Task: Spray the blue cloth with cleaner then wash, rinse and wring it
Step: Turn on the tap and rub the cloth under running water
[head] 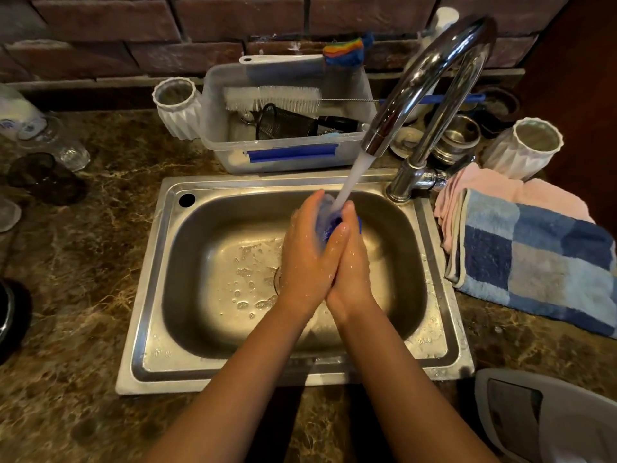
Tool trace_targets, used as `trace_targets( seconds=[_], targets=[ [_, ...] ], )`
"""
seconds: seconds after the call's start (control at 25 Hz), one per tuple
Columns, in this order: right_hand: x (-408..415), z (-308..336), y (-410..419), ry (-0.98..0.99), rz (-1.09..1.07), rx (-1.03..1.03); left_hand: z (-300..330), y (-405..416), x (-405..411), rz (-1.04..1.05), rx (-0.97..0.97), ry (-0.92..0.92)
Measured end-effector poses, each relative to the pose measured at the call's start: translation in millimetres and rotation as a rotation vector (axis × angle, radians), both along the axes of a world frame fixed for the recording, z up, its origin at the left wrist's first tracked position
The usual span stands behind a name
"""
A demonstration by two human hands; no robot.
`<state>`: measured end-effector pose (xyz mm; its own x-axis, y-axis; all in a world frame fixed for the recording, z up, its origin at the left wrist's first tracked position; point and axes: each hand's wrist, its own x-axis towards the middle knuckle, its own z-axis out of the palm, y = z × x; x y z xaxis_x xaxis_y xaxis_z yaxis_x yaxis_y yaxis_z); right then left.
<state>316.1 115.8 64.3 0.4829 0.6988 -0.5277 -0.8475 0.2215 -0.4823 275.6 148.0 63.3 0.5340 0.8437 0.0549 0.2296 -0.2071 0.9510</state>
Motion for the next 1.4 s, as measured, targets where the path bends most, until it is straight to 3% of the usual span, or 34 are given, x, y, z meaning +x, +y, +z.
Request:
trace_targets(
  seconds=[0.12,0.28,0.4,0.44,0.56,0.68,0.72,0.76,0.8,0.92,0.96,1.04,1.16,1.28,1.4],
  targets=[
    [-3,1,3,-0.013,0.06,-0.055,-12,1,7,0.086,0.192,0.206],
    [3,-2,6,-0.356,0.053,-0.264,-15,5,5,0.013,-0.337,0.339],
    [4,-6,7,-0.741,0.126,-0.502,-1,12,9,0.156,-0.073,0.187],
    [2,-7,6,-0.772,0.12,-0.513,5,16,12,0.186,-0.093,0.123],
    [-4,0,1,-0.684,0.105,-0.387,3,30,14,0.271,-0.366,0.103],
    [1,11,6,-0.282,-0.082,-0.151,11,32,6,0.307,-1.006,-0.3],
    [8,14,9,-0.162,-0.153,-0.103,14,26,3,0.251,-1.084,-0.388],
    [15,16,11,-0.101,-0.182,-0.101,12,20,2,0.189,-1.046,-0.406],
    [20,18,12,-0.099,-0.143,-0.139,11,12,1,0.109,-0.889,-0.35],
    [19,21,9,-0.152,0.095,-0.224,0,-5,-1,-0.023,-0.18,-0.141],
    [15,19,8,-0.16,0.147,-0.197,-2,-7,0,0.015,-0.07,-0.111],
    [8,16,7,-0.177,0.18,-0.151,-6,-7,1,0.105,-0.001,-0.086],
    [2,12,5,-0.264,0.18,-0.187,-1,-2,3,0.175,-0.056,-0.103],
    [4,9,7,-0.511,0.168,-0.371,2,6,9,0.194,0.001,-0.12],
    [6,16,6,-0.701,0.139,-0.459,5,12,14,0.237,-0.089,-0.149]
  ],
)
